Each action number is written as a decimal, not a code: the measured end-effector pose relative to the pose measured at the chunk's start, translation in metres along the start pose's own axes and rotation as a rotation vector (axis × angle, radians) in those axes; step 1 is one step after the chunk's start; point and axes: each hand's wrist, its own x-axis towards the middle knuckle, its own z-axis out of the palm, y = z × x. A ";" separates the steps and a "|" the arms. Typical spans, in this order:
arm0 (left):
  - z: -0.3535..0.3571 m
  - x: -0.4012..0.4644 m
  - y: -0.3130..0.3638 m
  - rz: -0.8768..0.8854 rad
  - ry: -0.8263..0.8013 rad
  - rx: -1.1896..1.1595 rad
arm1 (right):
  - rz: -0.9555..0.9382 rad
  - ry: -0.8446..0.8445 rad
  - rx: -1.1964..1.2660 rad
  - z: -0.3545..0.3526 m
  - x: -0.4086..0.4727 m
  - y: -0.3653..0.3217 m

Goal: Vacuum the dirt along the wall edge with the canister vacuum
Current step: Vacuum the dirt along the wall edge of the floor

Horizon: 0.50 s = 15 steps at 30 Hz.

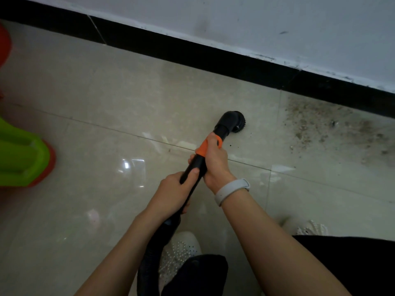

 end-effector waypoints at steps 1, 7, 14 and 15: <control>0.004 0.001 0.002 0.004 -0.020 0.011 | 0.000 0.020 0.029 -0.005 0.000 -0.002; 0.018 0.001 0.009 0.023 -0.152 0.079 | -0.021 0.128 0.132 -0.035 0.001 -0.003; 0.013 -0.002 0.004 0.033 -0.146 0.111 | -0.056 0.100 0.156 -0.035 0.003 0.009; 0.009 -0.004 0.001 0.032 -0.119 0.101 | -0.052 0.074 0.138 -0.030 0.003 0.012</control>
